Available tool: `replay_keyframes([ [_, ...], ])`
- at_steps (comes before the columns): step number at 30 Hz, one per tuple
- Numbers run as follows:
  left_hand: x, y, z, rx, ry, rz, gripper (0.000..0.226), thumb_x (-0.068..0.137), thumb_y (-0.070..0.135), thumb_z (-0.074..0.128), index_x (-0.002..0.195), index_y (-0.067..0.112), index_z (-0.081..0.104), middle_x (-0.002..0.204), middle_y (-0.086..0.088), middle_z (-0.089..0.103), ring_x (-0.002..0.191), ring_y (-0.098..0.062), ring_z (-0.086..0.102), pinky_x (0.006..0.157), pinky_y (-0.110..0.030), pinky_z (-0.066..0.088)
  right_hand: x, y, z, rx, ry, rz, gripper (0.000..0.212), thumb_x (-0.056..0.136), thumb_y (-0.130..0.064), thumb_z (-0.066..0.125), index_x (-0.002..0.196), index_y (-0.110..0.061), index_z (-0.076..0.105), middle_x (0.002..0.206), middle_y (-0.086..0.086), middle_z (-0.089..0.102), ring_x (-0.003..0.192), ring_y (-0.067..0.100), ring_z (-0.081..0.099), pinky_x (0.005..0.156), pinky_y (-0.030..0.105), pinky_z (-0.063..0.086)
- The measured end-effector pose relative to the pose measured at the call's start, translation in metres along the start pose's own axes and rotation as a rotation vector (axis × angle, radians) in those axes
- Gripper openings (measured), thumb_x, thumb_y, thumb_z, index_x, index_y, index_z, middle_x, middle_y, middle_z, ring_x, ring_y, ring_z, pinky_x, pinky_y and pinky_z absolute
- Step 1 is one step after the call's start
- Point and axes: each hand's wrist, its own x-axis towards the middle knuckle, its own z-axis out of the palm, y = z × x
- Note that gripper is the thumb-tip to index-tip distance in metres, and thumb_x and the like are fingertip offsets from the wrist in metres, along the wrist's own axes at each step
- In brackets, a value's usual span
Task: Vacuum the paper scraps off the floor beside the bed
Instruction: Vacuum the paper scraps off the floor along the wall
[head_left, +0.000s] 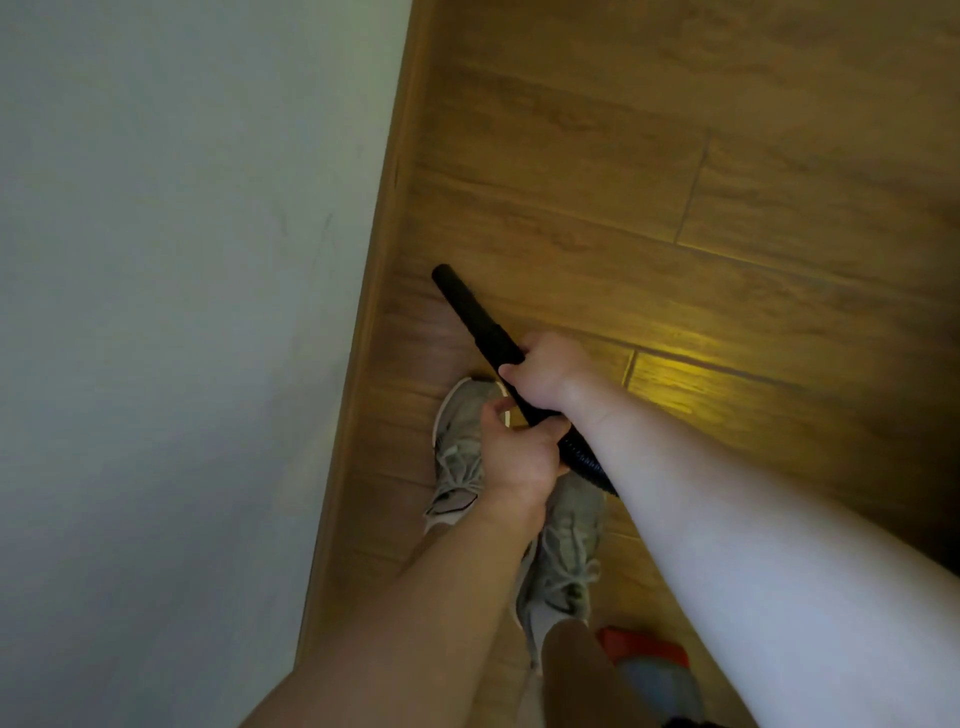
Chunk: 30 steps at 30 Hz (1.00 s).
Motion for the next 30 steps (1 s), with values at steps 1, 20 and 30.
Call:
replay_keyframes([
  [1,-0.001,-0.005,-0.004,-0.016,0.006,0.004,0.044,0.088,0.0,0.072,0.119,0.022,0.049,0.103,-0.011,0.071,0.085,-0.024,0.074,0.066,-0.04,0.064,-0.002,0.0,0.007,-0.019,0.001,-0.006,0.035,0.096,-0.038,0.06,0.119,-0.013,0.065,0.11,0.01,0.069,0.084,0.024,0.057,0.068,0.028,0.042],
  [20,-0.017,-0.103,-0.057,-0.321,0.085,-0.038,0.051,0.089,0.001,0.07,0.127,0.026,0.047,0.107,-0.014,0.07,0.093,-0.028,0.074,0.079,-0.047,0.063,-0.046,0.02,0.104,-0.193,-0.064,-0.091,0.036,0.098,-0.036,0.057,0.127,-0.015,0.064,0.113,0.009,0.07,0.095,0.025,0.064,0.073,0.027,0.047],
  [30,-0.025,-0.138,-0.11,-0.296,0.034,-0.014,0.053,0.091,0.002,0.07,0.133,0.024,0.046,0.109,-0.011,0.071,0.097,-0.025,0.073,0.082,-0.046,0.063,-0.067,0.019,0.162,-0.175,-0.03,-0.07,0.037,0.099,-0.036,0.057,0.127,-0.013,0.064,0.114,0.01,0.069,0.092,0.024,0.062,0.071,0.026,0.047],
])
